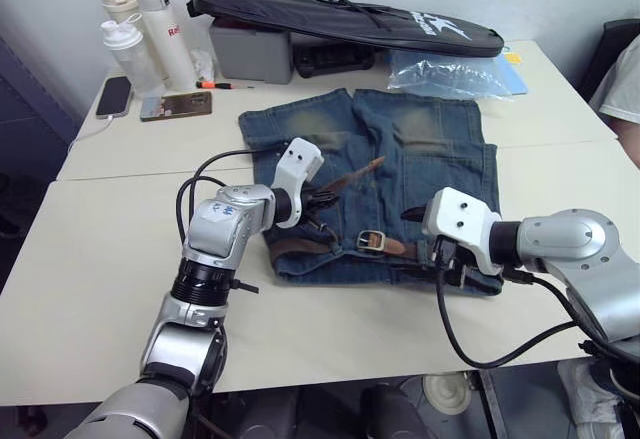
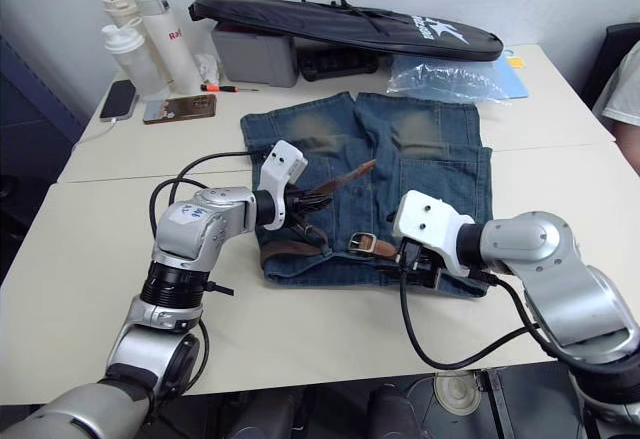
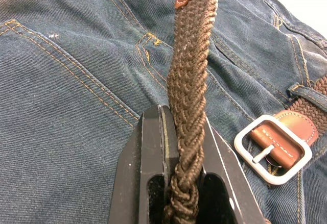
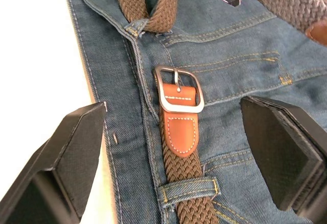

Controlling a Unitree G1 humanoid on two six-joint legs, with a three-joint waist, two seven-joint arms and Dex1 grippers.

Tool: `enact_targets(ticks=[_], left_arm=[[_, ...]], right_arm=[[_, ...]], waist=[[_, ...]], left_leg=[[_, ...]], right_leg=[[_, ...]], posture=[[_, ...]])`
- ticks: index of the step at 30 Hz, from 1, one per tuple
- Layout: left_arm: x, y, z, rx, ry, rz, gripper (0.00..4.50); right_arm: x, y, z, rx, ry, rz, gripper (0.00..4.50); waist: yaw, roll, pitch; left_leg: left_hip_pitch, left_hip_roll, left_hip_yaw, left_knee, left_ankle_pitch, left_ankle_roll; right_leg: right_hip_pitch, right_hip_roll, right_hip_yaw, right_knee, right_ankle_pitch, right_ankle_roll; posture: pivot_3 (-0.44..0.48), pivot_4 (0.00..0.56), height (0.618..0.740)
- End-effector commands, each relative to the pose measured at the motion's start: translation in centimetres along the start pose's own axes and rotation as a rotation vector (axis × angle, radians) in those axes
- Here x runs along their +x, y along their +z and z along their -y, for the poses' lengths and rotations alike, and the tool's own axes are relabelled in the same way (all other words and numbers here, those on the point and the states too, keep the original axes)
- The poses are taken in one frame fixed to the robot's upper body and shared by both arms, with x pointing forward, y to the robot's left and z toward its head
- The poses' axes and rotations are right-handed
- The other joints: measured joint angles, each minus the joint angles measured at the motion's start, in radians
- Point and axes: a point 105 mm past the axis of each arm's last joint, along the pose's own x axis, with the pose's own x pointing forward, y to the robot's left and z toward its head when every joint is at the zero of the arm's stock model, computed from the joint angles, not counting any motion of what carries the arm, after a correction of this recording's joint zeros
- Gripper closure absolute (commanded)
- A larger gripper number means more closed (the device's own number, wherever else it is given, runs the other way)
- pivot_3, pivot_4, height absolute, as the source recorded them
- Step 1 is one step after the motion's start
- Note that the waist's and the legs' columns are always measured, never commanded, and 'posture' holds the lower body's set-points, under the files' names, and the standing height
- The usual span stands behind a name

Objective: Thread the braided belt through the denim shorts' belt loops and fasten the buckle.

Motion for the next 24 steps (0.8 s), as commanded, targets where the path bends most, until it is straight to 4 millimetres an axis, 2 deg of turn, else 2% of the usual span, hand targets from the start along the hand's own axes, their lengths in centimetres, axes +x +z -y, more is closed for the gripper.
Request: enact_targets(ticks=[1,3,6,9,12,19,20,21,24], left_arm=[[-1.3,0.7,-0.1,0.061,0.001,0.028,4.5],[-1.9,0.0,0.1,0.103,-0.027,-0.006,4.5],[-2.5,-0.9,0.3,0.171,-0.054,-0.054,4.5],[-3.7,-2.3,0.1,0.282,-0.083,-0.141,4.5],[-4.1,-2.3,-0.3,0.291,-0.075,-0.15,4.5],[-3.8,-1.7,0.1,0.234,-0.071,-0.117,4.5],[-3.7,-1.6,0.2,0.227,-0.076,-0.115,4.5],[-3.7,-1.6,0.4,0.223,-0.081,-0.114,4.5],[-3.7,-1.5,0.9,0.213,-0.098,-0.115,4.5]], right_arm=[[-0.3,0.2,-0.8,-0.011,-0.023,0.033,0.05],[0.0,-0.7,-1.2,0.004,-0.02,0.014,0.05],[0.3,-1.3,-1.2,0.012,-0.031,0.006,0.05],[1.2,-2.5,-0.3,-0.029,-0.096,-0.034,0.05],[1.8,-3.1,0.2,-0.059,-0.132,-0.055,0.05],[2.6,-2.1,-0.5,-0.088,-0.116,-0.013,0.05],[2.6,-2.1,-0.6,-0.087,-0.117,-0.016,0.05],[2.7,-2.1,-0.8,-0.081,-0.111,-0.016,0.05],[3.1,-2.1,-1.5,-0.052,-0.096,-0.011,0.05]], waist=[[-0.021,0.002,-0.001],[-0.038,0.002,-0.001],[-0.045,0.002,0.0],[-0.03,0.002,0.0],[-0.024,0.002,0.0],[-0.025,0.002,0.0],[-0.029,0.002,0.0],[-0.034,0.002,0.0],[-0.05,0.003,-0.001]], left_leg=[[-0.001,-0.008,-0.003,0.0,0.002,0.002],[0.0,-0.015,-0.015,-0.004,0.008,0.01],[-0.001,-0.019,-0.033,-0.004,0.013,0.009],[0.001,-0.017,-0.028,-0.002,0.012,0.008],[0.002,-0.016,-0.028,-0.002,0.011,0.007],[0.002,-0.015,-0.027,-0.002,0.011,0.007],[0.002,-0.019,-0.028,-0.003,0.011,0.007],[-0.001,-0.022,-0.029,-0.003,0.012,0.009],[-0.009,-0.026,-0.023,-0.012,0.026,0.023]], right_leg=[[0.007,-0.005,-0.016,-0.002,0.0,0.0],[0.022,-0.024,-0.063,-0.004,-0.001,0.0],[0.031,-0.031,-0.086,-0.008,-0.001,0.001],[0.03,-0.03,-0.078,-0.009,-0.001,0.0],[0.029,-0.029,-0.075,-0.011,-0.001,0.0],[0.028,-0.029,-0.071,-0.011,-0.001,0.0],[0.031,-0.029,-0.076,-0.013,-0.001,0.0],[0.034,-0.031,-0.084,-0.014,-0.001,0.001],[0.05,-0.063,-0.15,-0.015,-0.003,0.004]], posture=[[0.0,0.15,0.74],[0.0,0.15,0.74],[0.0,0.15,0.74],[0.0,0.15,0.74],[0.0,0.15,0.74],[0.0,0.15,0.74],[0.0,0.15,0.74],[0.0,0.15,0.74],[0.0,0.15,0.74]])
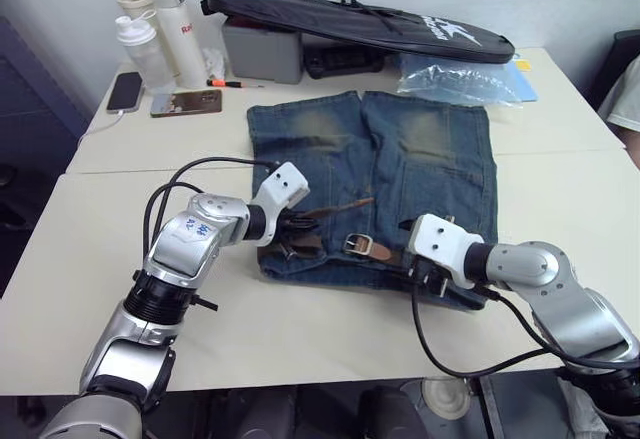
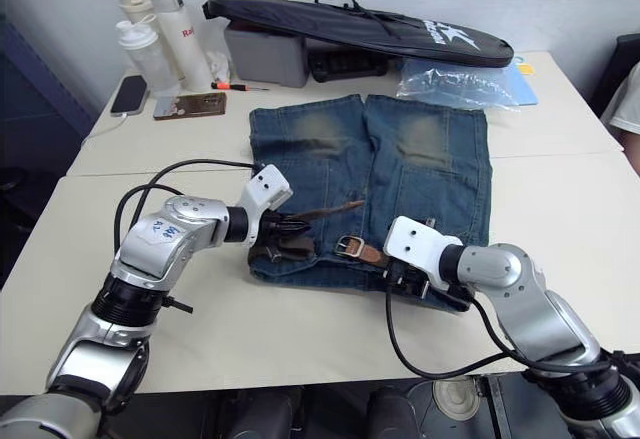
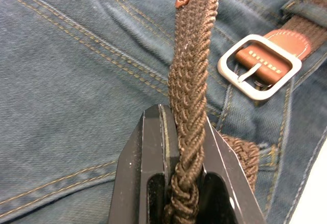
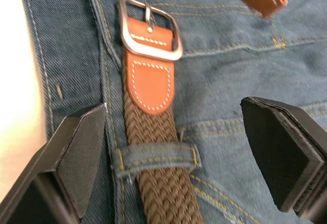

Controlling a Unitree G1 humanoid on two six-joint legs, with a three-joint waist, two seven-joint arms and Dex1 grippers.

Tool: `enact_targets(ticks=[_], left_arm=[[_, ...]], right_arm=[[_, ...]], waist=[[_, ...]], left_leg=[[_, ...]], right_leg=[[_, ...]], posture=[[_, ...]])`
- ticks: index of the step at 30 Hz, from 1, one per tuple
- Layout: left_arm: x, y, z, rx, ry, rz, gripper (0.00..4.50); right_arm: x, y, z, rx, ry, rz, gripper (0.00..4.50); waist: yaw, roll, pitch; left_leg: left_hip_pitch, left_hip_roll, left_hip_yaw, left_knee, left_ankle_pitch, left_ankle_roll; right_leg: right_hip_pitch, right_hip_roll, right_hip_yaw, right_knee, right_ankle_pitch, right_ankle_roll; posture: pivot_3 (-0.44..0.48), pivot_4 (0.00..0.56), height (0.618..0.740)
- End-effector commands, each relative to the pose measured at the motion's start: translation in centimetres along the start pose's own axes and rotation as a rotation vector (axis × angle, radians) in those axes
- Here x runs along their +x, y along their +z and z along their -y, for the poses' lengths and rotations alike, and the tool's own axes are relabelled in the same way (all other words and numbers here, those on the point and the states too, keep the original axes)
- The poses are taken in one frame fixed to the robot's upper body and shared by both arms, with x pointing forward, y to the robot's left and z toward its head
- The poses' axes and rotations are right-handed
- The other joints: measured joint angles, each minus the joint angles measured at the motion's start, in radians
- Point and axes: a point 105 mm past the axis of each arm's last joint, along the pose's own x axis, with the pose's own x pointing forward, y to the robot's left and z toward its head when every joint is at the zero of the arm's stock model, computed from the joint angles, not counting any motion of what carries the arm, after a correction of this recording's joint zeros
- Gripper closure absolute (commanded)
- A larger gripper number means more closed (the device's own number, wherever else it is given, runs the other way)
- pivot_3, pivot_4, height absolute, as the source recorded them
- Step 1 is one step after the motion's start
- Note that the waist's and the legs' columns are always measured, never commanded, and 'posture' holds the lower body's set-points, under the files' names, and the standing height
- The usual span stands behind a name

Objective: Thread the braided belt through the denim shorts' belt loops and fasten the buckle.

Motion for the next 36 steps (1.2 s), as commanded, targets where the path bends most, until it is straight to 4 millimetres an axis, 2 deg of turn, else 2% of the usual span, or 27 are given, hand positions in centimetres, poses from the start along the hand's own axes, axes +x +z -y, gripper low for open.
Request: enact_targets(ticks=[1,3,8,14,17,20,23,26,27,28,30,32,33,36], left_arm=[[-0.8,1.5,0.4,0.022,-0.003,0.044,4.5],[-0.9,1.6,0.5,0.021,-0.004,0.044,4.5],[-1.1,1.7,0.4,0.016,0.0,0.043,4.5],[-1.2,1.7,0.6,0.015,0.002,0.042,4.5],[-1.1,1.6,0.7,0.012,0.0,0.04,4.5],[-0.9,1.8,0.7,0.0,0.001,0.05,4.5],[-0.6,2.0,0.8,0.011,0.003,0.058,4.5],[0.2,3.1,0.9,-0.008,0.021,0.105,4.5],[0.3,3.5,0.9,-0.021,0.031,0.122,4.5],[0.4,3.7,0.8,-0.033,0.041,0.134,4.5],[0.4,3.7,0.7,-0.053,0.058,0.142,4.5],[0.4,3.6,0.6,-0.069,0.071,0.144,4.5],[0.4,3.6,0.5,-0.077,0.075,0.145,4.5],[0.4,3.6,0.2,-0.101,0.096,0.153,4.5]], right_arm=[[0.3,1.3,-0.9,-0.011,0.005,0.042,0.05],[0.6,1.3,-1.2,-0.006,0.004,0.043,0.05],[1.6,0.2,-1.1,-0.048,-0.035,-0.013,0.05],[1.8,-1.2,0.5,-0.046,-0.157,-0.069,0.05],[1.7,-0.6,1.2,-0.062,-0.199,-0.047,0.05],[2.0,-0.1,0.9,-0.067,-0.198,-0.019,0.05],[2.2,-0.4,0.5,-0.046,-0.199,-0.023,0.81],[2.2,-1.1,0.7,0.001,-0.242,-0.046,2.17],[2.1,-1.1,1.0,0.037,-0.269,-0.044,2.17],[2.0,-1.2,1.3,0.078,-0.292,-0.036,2.77],[1.9,-1.3,1.5,0.143,-0.319,-0.029,3.34],[1.6,-1.3,1.8,0.211,-0.342,-0.009,4.24],[1.4,-1.3,2.1,0.252,-0.366,0.008,4.47],[1.1,-1.3,2.7,0.362,-0.41,0.048,4.46]], waist=[[0.006,0.001,-0.001],[0.019,0.001,-0.001],[0.028,0.002,0.0],[0.027,0.002,0.0],[0.03,0.002,0.0],[0.034,0.002,0.0],[0.041,0.002,0.0],[0.046,0.002,0.0],[0.046,0.002,0.0],[0.05,0.002,0.0],[0.05,0.002,-0.001],[0.049,0.002,-0.001],[0.049,0.002,-0.001],[0.048,0.002,0.0]], left_leg=[[0.002,0.0,0.0,0.001,0.003,-0.002],[-0.002,0.001,-0.006,0.005,0.002,-0.004],[-0.001,0.002,-0.004,0.006,0.002,-0.005],[-0.001,0.007,0.001,0.005,0.001,-0.007],[-0.001,0.009,0.004,0.005,0.001,-0.007],[-0.001,0.009,0.007,0.005,0.001,-0.008],[-0.001,0.01,0.009,0.005,0.001,-0.008],[-0.001,0.01,0.01,0.005,0.001,-0.008],[-0.001,0.01,0.01,0.005,0.001,-0.008],[-0.001,0.01,0.01,0.005,0.001,-0.008],[-0.001,0.009,0.01,0.006,0.001,-0.008],[-0.001,0.01,0.011,0.005,0.001,-0.008],[-0.001,0.01,0.011,0.005,0.0,-0.009],[-0.001,0.01,0.011,0.005,0.0,-0.009]], right_leg=[[-0.005,0.002,0.006,0.003,0.002,0.005],[-0.005,0.009,0.018,-0.003,0.002,0.005],[-0.006,0.013,0.028,-0.003,0.002,0.005],[-0.011,0.023,0.049,-0.002,0.003,0.005],[-0.014,0.025,0.056,-0.001,0.003,0.005],[-0.018,0.026,0.062,-0.001,0.003,0.005],[-0.019,0.027,0.067,-0.001,0.003,0.005],[-0.02,0.027,0.069,-0.001,0.003,0.005],[-0.02,0.027,0.069,-0.001,0.003,0.005],[-0.02,0.027,0.069,-0.001,0.003,0.005],[-0.019,0.027,0.071,0.0,0.003,0.005],[-0.02,0.027,0.072,0.0,0.003,0.005],[-0.02,0.028,0.072,0.0,0.003,0.005],[-0.021,0.028,0.072,0.002,0.003,0.005]], posture=[[0.0,0.15,0.74],[0.0,0.15,0.74],[0.0,0.15,0.74],[0.0,0.15,0.74],[0.0,0.15,0.74],[0.0,0.15,0.74],[0.0,0.15,0.74],[0.0,0.15,0.74],[0.0,0.15,0.74],[0.0,0.15,0.74],[0.0,0.15,0.74],[0.0,0.15,0.74],[0.0,0.15,0.74],[0.0,0.15,0.74]])
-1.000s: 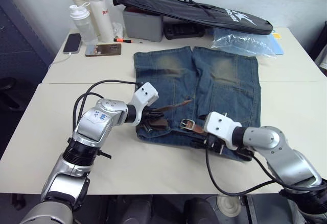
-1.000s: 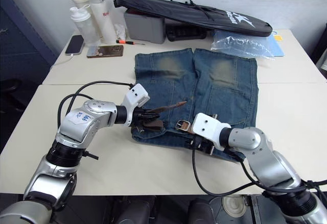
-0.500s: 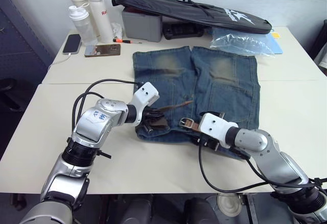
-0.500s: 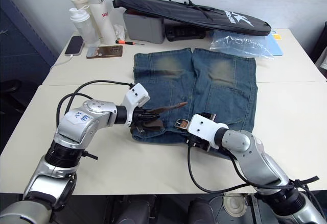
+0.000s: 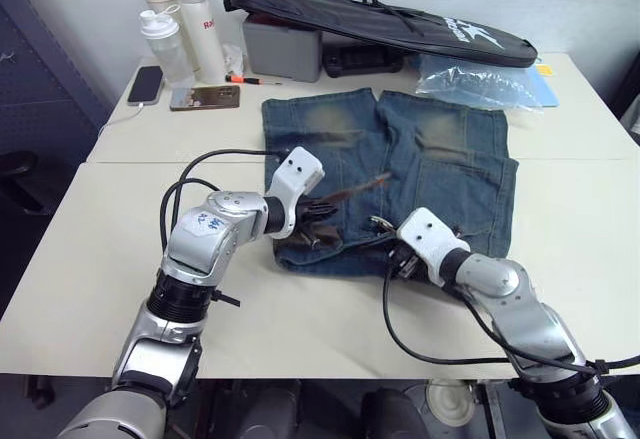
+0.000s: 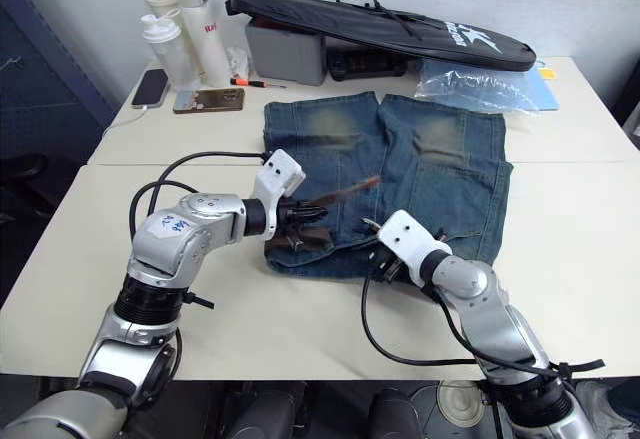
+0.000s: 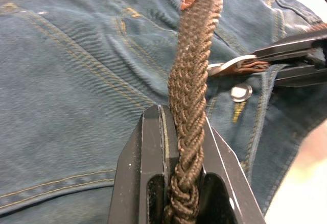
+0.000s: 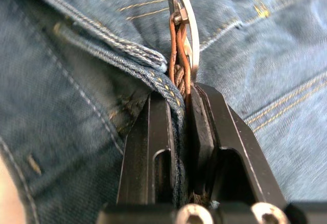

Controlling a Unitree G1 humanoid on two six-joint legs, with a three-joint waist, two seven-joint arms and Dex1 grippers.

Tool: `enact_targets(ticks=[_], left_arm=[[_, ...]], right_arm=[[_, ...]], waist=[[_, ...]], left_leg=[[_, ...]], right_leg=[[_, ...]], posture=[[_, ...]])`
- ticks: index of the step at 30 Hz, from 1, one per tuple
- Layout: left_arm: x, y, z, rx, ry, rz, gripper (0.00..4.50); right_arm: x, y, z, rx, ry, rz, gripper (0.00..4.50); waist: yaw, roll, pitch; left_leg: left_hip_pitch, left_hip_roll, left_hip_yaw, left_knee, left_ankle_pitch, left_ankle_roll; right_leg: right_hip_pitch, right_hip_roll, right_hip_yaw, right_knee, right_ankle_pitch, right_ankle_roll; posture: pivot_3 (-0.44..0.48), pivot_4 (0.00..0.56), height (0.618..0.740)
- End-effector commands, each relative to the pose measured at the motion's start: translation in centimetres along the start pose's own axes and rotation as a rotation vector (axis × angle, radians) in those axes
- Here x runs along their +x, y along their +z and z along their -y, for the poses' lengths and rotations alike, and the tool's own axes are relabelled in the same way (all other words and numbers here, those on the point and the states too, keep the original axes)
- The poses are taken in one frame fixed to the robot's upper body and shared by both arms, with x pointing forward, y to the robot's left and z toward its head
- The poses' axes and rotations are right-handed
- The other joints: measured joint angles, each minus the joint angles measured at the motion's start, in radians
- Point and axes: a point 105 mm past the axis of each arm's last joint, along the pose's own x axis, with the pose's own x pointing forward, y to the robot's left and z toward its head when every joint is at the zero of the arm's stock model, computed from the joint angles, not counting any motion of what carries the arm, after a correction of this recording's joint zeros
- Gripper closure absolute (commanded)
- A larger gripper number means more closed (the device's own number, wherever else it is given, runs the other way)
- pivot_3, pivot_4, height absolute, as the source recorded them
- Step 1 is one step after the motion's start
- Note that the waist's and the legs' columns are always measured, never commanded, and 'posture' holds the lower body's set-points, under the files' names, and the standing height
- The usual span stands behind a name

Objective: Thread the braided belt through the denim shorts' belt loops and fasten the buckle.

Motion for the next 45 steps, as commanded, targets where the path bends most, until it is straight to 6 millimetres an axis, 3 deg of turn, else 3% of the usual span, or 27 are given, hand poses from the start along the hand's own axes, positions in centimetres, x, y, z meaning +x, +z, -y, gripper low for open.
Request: enact_targets(ticks=[1,7,13,21,32,45], left_arm=[[-0.5,1.0,-0.6,-0.017,0.038,0.044,4.5],[0.0,1.1,-1.0,-0.038,0.067,0.043,4.5],[0.5,0.4,0.0,-0.013,0.042,-0.002,4.5],[1.0,-1.3,2.5,0.038,-0.086,-0.118,4.5],[1.1,-1.1,2.3,0.038,-0.085,-0.121,4.5],[1.6,-0.6,2.1,0.028,-0.05,-0.085,4.5]], right_arm=[[-0.8,0.7,1.9,0.11,-0.105,0.049,4.46],[-0.4,1.0,2.0,0.33,-0.158,0.082,4.46],[-0.1,1.6,1.3,0.407,-0.156,0.101,4.46],[-0.6,2.5,2.7,0.362,-0.29,0.144,4.46],[-0.6,2.8,2.7,0.363,-0.321,0.163,4.46],[-0.6,2.9,0.8,0.401,-0.213,0.18,4.46]], waist=[[0.0,0.0,0.0],[-0.001,0.0,0.0],[-0.002,0.001,0.0],[-0.002,0.001,0.0],[-0.002,0.001,0.0],[-0.003,0.001,0.0]], left_leg=[[0.0,0.0,0.0,0.0,0.0,0.0],[0.0,0.0,0.0,0.0,0.0,0.0],[0.002,0.0,0.002,-0.001,0.0,0.0],[0.002,0.0,0.011,-0.005,0.0,0.0],[0.001,0.001,0.017,-0.007,0.0,0.0],[0.001,0.002,0.019,-0.008,0.0,0.0]], right_leg=[[0.0,0.0,0.0,0.003,0.0,0.0],[-0.001,0.0,0.001,0.004,0.0,0.0],[-0.002,0.0,0.003,0.005,0.0,0.0],[-0.011,0.0,0.014,0.006,0.0,0.0],[-0.018,0.001,0.024,0.01,0.0,0.0],[-0.019,0.002,0.026,0.01,0.0,0.0]], posture=[[0.0,0.15,0.74],[0.0,0.15,0.74],[0.0,0.15,0.74],[0.0,0.15,0.74],[0.0,0.15,0.74],[0.0,0.15,0.74]])
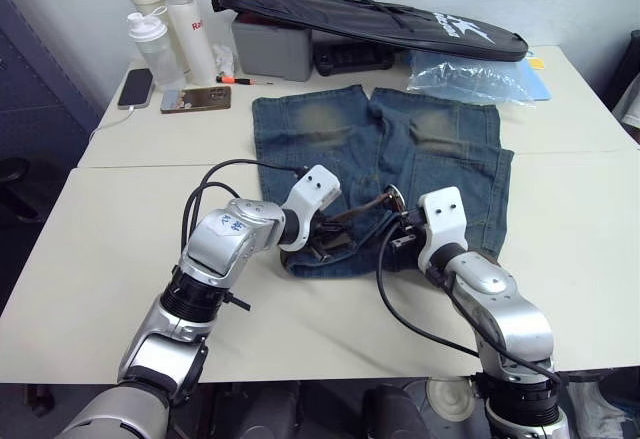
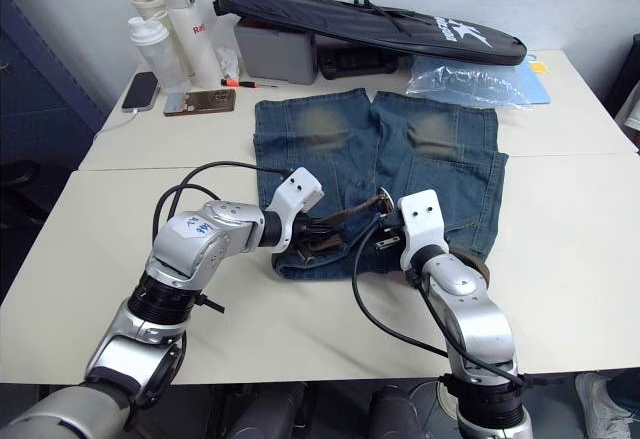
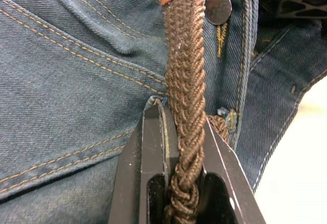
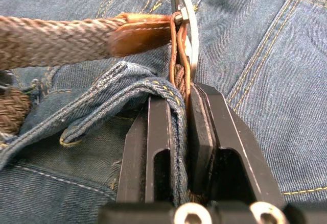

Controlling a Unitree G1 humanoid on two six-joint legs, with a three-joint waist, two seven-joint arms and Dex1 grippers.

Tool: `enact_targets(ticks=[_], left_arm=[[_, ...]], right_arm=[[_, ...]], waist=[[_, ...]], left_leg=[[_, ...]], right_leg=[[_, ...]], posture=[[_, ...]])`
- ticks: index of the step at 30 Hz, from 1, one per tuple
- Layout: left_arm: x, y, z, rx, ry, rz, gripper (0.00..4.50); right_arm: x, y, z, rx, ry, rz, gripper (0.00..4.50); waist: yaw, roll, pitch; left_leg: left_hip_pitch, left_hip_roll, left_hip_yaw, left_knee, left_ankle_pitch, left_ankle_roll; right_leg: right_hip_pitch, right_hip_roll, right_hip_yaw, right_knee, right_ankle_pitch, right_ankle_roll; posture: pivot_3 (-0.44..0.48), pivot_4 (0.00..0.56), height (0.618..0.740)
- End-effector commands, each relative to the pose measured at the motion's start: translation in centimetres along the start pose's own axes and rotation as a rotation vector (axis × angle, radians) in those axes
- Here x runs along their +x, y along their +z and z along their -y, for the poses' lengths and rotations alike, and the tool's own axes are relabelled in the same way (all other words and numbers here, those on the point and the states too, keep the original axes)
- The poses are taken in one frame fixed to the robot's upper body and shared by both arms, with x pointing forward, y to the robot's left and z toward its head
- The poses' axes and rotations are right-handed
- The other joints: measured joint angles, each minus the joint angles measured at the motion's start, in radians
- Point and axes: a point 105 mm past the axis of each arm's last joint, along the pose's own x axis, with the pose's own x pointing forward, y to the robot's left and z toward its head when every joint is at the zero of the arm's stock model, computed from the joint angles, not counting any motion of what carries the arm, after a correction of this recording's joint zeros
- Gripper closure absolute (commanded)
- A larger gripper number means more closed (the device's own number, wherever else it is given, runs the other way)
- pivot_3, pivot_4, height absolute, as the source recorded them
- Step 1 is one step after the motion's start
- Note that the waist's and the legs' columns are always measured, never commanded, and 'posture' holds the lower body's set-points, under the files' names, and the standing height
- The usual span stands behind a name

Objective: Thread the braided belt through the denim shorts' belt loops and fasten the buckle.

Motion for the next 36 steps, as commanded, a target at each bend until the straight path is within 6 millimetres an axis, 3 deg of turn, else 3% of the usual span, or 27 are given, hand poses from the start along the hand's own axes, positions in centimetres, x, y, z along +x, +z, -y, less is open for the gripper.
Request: enact_targets(ticks=[1,8,11,21,25,36], left_arm=[[0.0,0.9,0.5,0.032,-0.001,0.039,4.5],[0.9,1.3,2.1,0.049,-0.046,0.05,4.5],[1.1,1.3,2.4,0.06,-0.063,0.045,4.5],[0.6,0.8,1.8,0.065,-0.054,0.033,4.5],[0.4,0.8,1.7,0.065,-0.052,0.031,4.5],[0.4,0.4,1.2,0.064,-0.032,0.023,4.5]], right_arm=[[-0.8,1.6,-0.5,0.004,0.032,0.073,4.46],[-0.8,1.1,-2.9,-0.003,0.172,0.042,4.46],[-0.8,0.9,-3.0,-0.004,0.184,0.031,4.46],[-0.6,-1.4,0.0,-0.038,0.064,-0.084,4.46],[-0.4,-1.5,1.1,-0.035,0.03,-0.091,4.46],[0.0,-1.5,1.7,0.028,0.011,-0.094,4.46]], waist=[[0.0,0.0,0.0],[0.0,0.0,0.0],[0.0,0.0,0.0],[0.0,0.0,0.0],[0.002,0.0,0.0],[0.002,0.0,0.0]], left_leg=[[0.0,0.0,0.0,0.0,0.0,0.0],[0.0,0.0,0.001,0.0,0.0,0.0],[0.0,0.0,0.001,0.0,0.0,0.0],[0.001,0.001,0.002,0.0,0.0,0.0],[0.0,0.0,0.002,0.0,0.0,0.0],[0.001,0.001,0.002,0.002,0.0,0.0]], right_leg=[[0.0,0.0,0.0,0.0,0.0,0.0],[0.0,0.0,0.001,0.0,0.0,0.0],[0.0,0.0,0.001,0.0,0.0,0.0],[0.0,0.0,0.001,-0.001,0.0,0.0],[0.0,0.0,0.001,-0.001,0.0,0.0],[0.001,0.0,0.001,0.0,0.0,0.0]], posture=[[0.0,0.15,0.74],[0.0,0.15,0.74],[0.0,0.15,0.74],[0.0,0.15,0.74],[0.0,0.15,0.74],[0.0,0.15,0.74]])
